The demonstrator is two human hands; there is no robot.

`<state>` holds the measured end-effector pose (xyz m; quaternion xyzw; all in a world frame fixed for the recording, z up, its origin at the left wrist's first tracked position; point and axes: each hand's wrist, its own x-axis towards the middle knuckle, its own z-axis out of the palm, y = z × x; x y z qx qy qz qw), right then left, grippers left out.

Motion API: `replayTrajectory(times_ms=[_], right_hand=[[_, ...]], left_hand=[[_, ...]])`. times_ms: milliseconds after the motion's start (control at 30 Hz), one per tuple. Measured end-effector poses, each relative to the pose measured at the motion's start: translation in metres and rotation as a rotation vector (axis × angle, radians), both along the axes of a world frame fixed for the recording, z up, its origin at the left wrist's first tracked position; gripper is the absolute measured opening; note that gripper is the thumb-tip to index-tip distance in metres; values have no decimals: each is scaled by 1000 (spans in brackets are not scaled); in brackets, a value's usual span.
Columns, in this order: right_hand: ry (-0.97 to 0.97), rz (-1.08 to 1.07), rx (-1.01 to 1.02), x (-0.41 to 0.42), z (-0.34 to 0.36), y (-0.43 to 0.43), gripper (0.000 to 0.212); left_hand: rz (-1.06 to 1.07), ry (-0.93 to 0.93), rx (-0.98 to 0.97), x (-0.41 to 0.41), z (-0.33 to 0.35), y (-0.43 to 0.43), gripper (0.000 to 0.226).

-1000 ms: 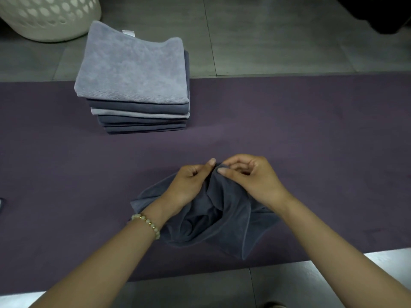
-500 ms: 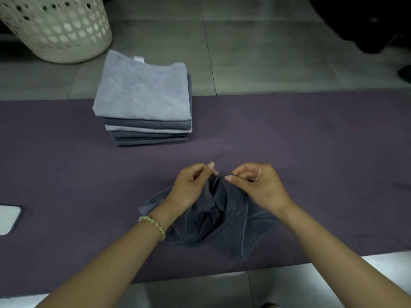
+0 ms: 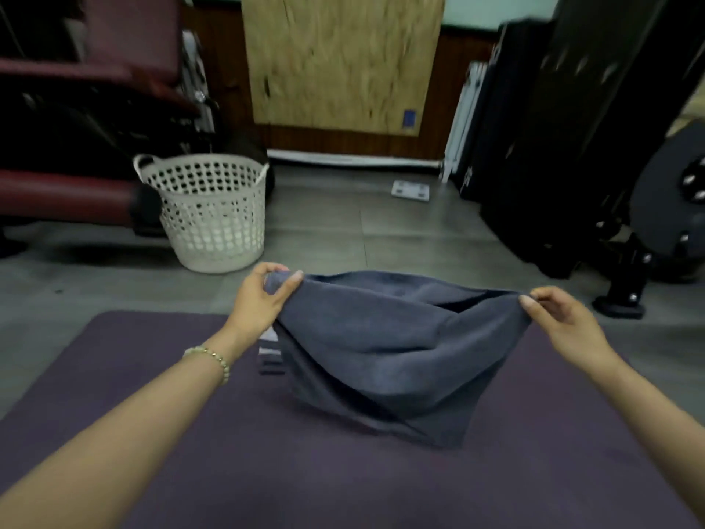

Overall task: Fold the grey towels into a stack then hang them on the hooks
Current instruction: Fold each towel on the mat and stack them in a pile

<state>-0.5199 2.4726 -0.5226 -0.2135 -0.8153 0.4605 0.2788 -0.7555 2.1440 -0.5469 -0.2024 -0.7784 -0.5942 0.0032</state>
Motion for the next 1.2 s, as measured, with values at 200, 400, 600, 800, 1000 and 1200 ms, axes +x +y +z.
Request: replayTrajectory(times_ms=[200, 400, 600, 800, 1000, 1200], right_hand=[[77, 124, -16, 51, 92, -23, 64], [107, 166, -33, 53, 109, -53, 61], [139, 126, -80, 48, 100, -62, 18], [50, 7, 16, 40, 82, -52, 14], [59, -25, -46, 17, 69, -44, 21], [271, -121, -265, -11, 87, -30, 24]], left_hand=[[-33, 184, 4, 20, 88, -58, 9], [208, 44, 291, 29, 130, -87, 29], [73, 91, 159, 43, 145, -105, 21], [-156, -32, -122, 40, 122, -113, 15], [77, -138, 68, 32, 98, -82, 21], [166, -11, 233, 19, 119, -41, 23]])
